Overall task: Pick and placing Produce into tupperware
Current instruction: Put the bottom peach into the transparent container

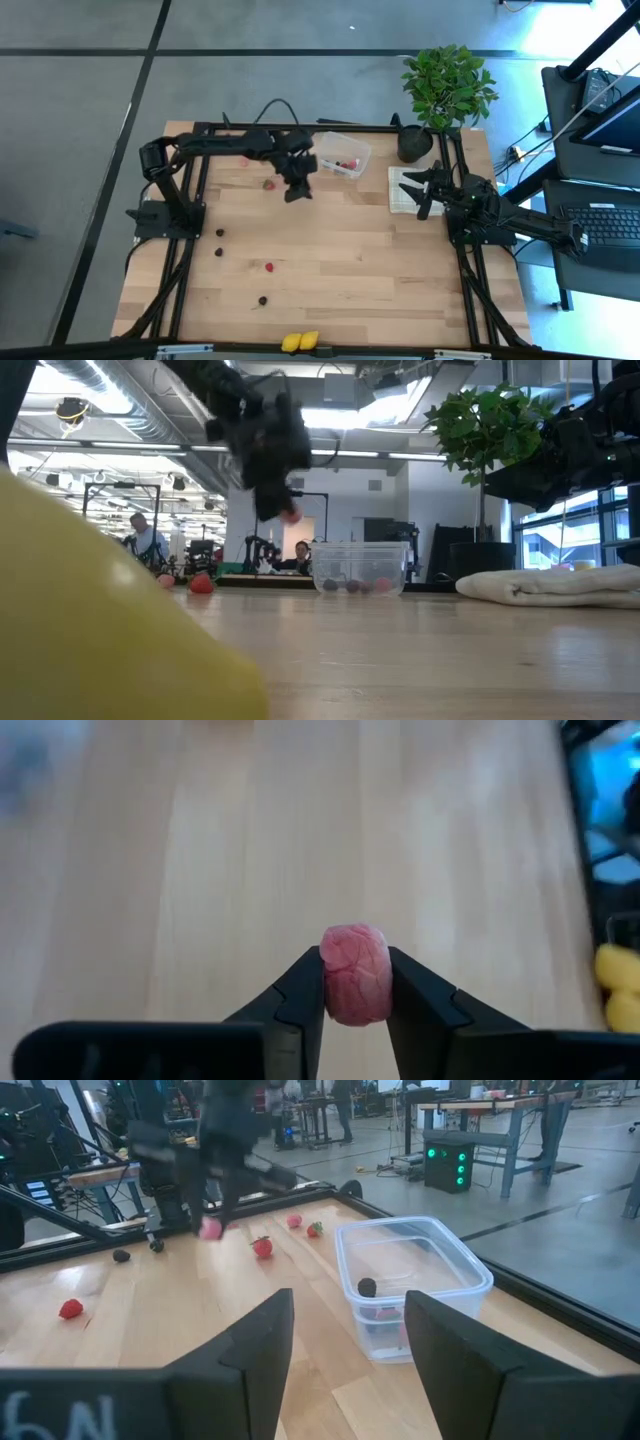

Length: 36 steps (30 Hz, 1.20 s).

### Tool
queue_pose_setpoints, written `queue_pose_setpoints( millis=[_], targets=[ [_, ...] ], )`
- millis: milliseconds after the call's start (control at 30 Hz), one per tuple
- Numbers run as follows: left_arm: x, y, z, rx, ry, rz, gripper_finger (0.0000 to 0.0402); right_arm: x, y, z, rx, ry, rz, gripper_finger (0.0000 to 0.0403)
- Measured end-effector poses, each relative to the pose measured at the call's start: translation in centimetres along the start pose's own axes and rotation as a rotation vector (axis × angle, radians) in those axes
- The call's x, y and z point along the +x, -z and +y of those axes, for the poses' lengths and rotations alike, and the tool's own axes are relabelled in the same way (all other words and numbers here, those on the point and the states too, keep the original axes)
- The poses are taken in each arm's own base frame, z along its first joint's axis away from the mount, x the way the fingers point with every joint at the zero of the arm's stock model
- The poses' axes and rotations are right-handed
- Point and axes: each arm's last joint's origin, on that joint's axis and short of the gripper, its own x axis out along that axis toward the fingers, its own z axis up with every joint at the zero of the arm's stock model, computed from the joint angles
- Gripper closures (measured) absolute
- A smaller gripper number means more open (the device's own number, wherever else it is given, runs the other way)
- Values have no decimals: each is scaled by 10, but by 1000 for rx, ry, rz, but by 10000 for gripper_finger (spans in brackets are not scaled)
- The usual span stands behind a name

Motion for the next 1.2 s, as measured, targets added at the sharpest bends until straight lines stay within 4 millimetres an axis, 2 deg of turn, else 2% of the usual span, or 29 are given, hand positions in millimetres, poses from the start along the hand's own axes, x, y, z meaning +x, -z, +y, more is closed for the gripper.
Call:
queue_pose_setpoints(
  millis=[100, 267, 400, 567, 733, 933, 1200],
  targets=[
    [-13, -28, -8, 83, -25, -113, 313, 0, 0, 0, 1, 0, 0, 208],
    [-39, -67, -17, 209, -199, -278, 306, 0, 0, 0, 2, 0, 0, 208],
    [-55, -86, -24, 249, -393, -368, 314, 0, 0, 0, 2, 0, 0, 208],
    [-66, -99, -25, 263, -517, -411, 322, 0, 0, 0, 2, 0, 0, 208],
    [-53, -110, -12, 237, -541, -372, 312, 0, 0, 0, 2, 0, -2, 208],
    [-23, -124, 17, 189, -541, -257, 318, 0, 0, 0, 1, 0, -2, 208],
    [7, -122, 56, 78, -536, -43, 314, 0, 0, 0, -11, 0, -2, 208]
  ],
)
